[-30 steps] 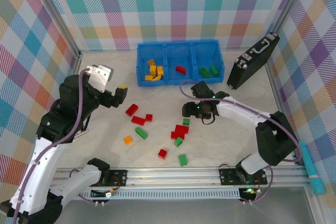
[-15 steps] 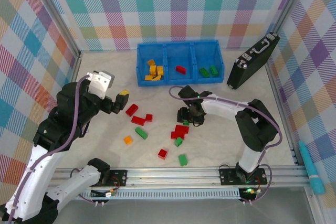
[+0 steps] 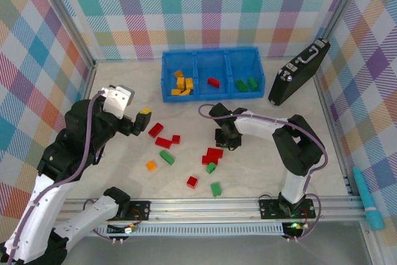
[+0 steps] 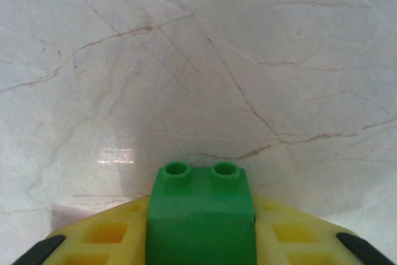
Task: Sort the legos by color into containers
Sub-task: Pick up the lego from the center of the table, then place the lego in the container.
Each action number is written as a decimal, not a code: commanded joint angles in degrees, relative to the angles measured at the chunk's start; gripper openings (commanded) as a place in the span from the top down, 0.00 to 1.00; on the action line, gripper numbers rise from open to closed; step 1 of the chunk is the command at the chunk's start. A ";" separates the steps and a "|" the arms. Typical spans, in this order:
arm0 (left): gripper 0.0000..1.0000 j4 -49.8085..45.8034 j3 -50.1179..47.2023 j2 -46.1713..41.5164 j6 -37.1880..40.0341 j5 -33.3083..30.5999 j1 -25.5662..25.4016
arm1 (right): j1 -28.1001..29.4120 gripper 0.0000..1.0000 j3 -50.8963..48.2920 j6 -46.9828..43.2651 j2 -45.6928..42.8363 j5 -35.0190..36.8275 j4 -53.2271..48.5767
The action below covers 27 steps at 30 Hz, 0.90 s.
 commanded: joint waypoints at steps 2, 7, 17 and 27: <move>0.00 1.24 0.80 0.45 0.78 -0.83 -0.69 | -1.36 0.70 1.57 -4.14 -0.81 1.75 -2.73; 0.00 0.94 1.45 1.30 1.13 -1.56 -0.78 | -7.61 0.70 4.97 -10.88 -5.43 1.18 -4.93; 0.00 0.11 4.24 2.30 2.27 -2.93 -0.77 | -18.88 0.70 23.66 -28.11 -1.54 10.25 -0.05; 0.00 0.09 5.40 2.59 2.28 -1.53 -0.78 | -24.22 0.67 39.63 -31.31 14.42 12.27 3.18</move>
